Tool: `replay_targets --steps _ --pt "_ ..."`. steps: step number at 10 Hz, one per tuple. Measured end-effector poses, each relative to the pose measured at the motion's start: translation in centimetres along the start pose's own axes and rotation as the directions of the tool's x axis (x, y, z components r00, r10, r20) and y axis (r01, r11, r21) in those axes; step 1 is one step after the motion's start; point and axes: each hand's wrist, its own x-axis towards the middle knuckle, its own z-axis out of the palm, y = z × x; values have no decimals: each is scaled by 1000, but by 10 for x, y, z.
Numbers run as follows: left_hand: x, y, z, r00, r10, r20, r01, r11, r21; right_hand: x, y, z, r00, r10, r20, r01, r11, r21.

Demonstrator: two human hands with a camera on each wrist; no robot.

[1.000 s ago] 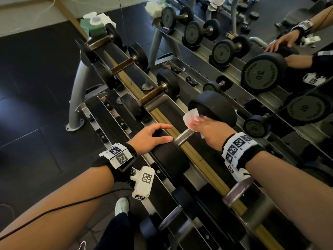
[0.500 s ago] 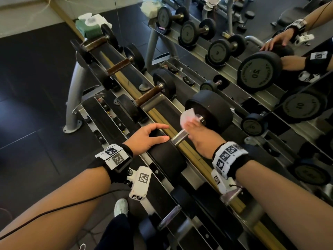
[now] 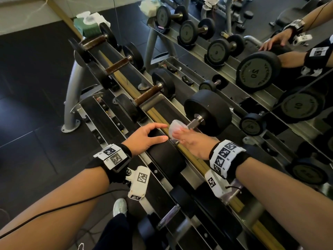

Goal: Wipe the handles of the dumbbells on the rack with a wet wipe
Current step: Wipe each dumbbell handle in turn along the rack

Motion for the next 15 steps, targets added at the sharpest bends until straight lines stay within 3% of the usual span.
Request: replay_targets --steps 1,2,3,4,5,6,7,8,10,11,12,13,14,15 --pt "0 0 -1 1000 -1 -1 1 1000 17 0 11 -6 996 -28 83 33 998 -56" --pt "-1 0 -2 1000 0 3 0 1000 22 5 20 -23 973 226 39 -228 972 53" --pt "-2 0 -2 1000 6 3 -6 1000 15 5 6 -23 991 130 28 -130 992 -3" --pt "-1 -1 -1 1000 30 -6 -30 999 36 -8 -20 -17 997 42 -64 -53 981 -186" --pt "0 -1 -2 1000 27 -1 -27 999 27 -9 0 -14 979 170 -111 -138 958 251" --pt "0 -3 -3 1000 23 14 -23 999 26 -3 12 -33 961 275 3 -265 922 281" --pt "3 -7 -2 999 45 5 -45 998 32 -9 20 -50 961 267 -70 -191 826 529" --pt "7 -11 -2 998 69 -16 -68 996 59 -14 26 -67 941 259 -215 -82 796 600" --pt "8 -15 -3 995 94 -25 -91 992 83 -4 30 -90 904 229 -360 -87 925 371" --pt "8 -14 -3 995 91 -39 -87 992 96 -2 28 -87 909 108 -402 -39 984 175" --pt "5 -13 -2 996 75 -52 -73 996 51 -3 26 -64 956 8 -295 20 995 94" --pt "2 -10 -2 997 58 -51 -57 998 14 -1 23 -35 1000 -15 16 15 1000 9" --pt "2 -8 -1 996 73 -59 -72 997 28 -2 25 -21 999 5 50 -10 995 98" --pt "2 -7 -1 995 78 -66 -77 997 15 1 27 -21 997 46 -67 -33 983 182"
